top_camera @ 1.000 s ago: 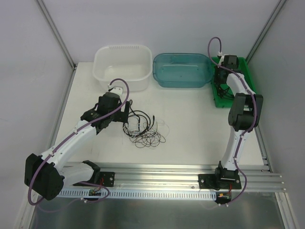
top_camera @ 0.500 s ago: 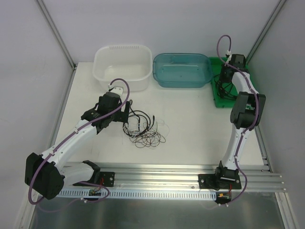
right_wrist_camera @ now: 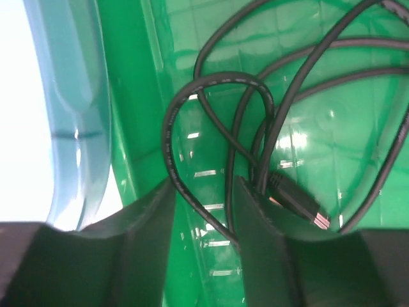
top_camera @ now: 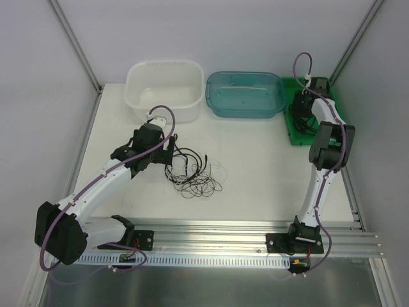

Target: Untangle the cables

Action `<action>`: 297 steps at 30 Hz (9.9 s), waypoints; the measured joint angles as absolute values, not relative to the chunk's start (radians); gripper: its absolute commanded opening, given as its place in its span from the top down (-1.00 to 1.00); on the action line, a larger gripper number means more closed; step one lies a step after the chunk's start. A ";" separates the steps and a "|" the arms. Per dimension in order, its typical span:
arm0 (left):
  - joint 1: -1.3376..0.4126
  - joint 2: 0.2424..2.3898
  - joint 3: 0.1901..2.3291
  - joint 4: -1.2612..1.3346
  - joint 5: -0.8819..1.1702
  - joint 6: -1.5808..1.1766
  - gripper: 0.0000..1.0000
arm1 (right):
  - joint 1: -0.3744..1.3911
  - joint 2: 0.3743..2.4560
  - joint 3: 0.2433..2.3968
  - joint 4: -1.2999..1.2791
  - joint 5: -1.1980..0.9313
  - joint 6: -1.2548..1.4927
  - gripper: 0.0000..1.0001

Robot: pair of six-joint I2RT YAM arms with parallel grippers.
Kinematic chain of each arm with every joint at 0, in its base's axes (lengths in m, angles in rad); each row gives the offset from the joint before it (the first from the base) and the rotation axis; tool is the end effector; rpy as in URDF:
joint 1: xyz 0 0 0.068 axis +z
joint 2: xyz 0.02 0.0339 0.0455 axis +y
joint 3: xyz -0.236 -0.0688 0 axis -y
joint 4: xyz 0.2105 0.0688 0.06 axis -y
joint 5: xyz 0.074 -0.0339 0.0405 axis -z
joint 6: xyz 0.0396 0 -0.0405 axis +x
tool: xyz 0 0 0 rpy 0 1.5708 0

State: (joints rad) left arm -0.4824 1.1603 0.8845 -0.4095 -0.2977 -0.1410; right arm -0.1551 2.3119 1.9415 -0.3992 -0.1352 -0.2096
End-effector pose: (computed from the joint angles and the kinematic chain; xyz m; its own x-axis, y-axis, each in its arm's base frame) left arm 0.2103 -0.0970 0.2595 -0.5892 0.1569 -0.7926 0.1611 0.9841 0.0750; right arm 0.4737 -0.0687 0.1885 -0.6844 -0.1017 -0.7220 -0.0869 0.9945 -0.0577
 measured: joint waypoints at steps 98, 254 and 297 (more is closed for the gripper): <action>-0.404 1.213 0.883 -0.495 -0.199 -0.251 -0.98 | 0.825 1.237 1.919 -0.541 0.348 -0.249 0.99; -1.019 0.743 1.399 -1.116 -0.191 -0.696 1.00 | 0.847 1.357 0.756 0.110 -0.213 -0.171 -0.33; -1.019 0.722 1.373 -1.142 -0.344 -0.748 1.00 | 0.648 1.175 0.729 -0.001 -0.276 -0.143 -0.09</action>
